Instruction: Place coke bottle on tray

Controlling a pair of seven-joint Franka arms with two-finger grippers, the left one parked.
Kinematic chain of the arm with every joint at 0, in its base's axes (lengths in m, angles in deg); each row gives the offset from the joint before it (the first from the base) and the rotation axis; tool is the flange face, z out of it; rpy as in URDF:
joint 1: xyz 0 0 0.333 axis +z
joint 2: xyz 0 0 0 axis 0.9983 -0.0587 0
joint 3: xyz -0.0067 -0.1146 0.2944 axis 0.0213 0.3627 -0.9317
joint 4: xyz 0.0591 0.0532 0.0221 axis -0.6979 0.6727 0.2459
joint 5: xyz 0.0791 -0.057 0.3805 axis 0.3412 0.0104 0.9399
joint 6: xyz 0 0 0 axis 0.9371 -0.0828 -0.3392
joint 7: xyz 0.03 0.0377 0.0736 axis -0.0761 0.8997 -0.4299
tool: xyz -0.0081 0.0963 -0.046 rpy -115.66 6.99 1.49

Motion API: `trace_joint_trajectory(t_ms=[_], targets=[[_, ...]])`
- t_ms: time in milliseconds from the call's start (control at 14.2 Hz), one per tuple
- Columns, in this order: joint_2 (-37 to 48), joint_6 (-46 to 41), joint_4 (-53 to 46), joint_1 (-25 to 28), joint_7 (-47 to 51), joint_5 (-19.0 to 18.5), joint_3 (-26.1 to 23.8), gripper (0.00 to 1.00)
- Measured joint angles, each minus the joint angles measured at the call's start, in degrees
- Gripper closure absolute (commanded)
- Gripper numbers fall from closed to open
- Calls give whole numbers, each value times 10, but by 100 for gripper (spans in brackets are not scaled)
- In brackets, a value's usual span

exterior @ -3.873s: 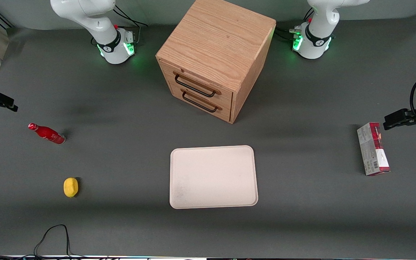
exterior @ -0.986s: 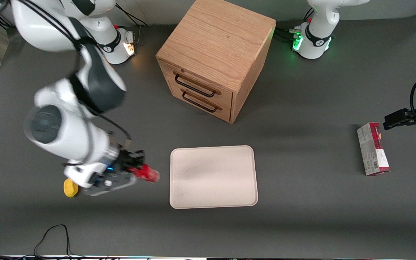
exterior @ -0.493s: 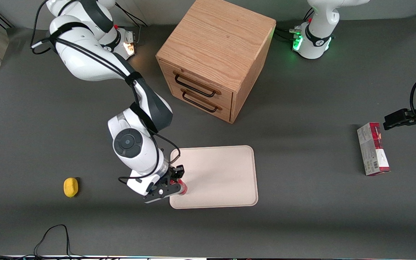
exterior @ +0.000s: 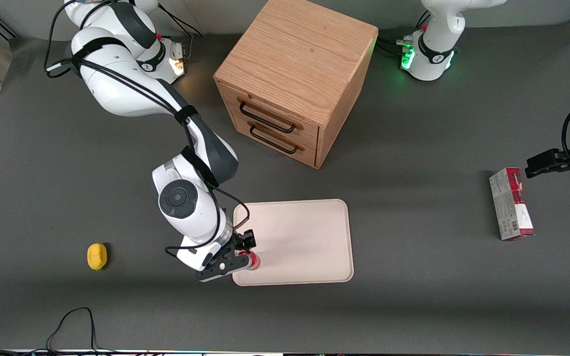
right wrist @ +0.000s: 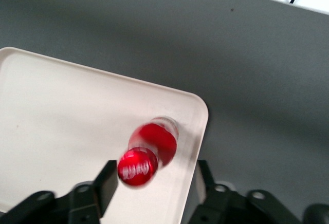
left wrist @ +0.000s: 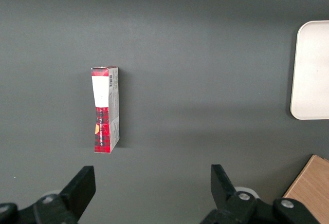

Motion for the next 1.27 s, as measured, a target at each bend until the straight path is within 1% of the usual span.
trace_joint_trajectory(t_ms=[141, 211, 282, 352, 423, 563, 634, 845, 986, 1127, 1268], targets=[[17, -4, -2, -5, 1, 0, 0, 0], [35, -20, 0, -10, 3, 4, 0, 0], [61, -43, 7, -18, 7, 20, 1, 0], [95, -68, 23, -28, 9, 48, 5, 0], [139, -90, 50, -38, 9, 79, 23, 0], [246, -132, 134, -52, 7, 134, 79, 0], [298, -155, 178, -57, 4, 148, 107, 0], [434, -221, 290, -61, -15, 157, 173, 0], [508, -230, 359, -62, -42, 158, 210, 0], [570, -230, 421, -62, -53, 158, 234, 0], [607, -229, 460, -62, -57, 158, 245, 0]])
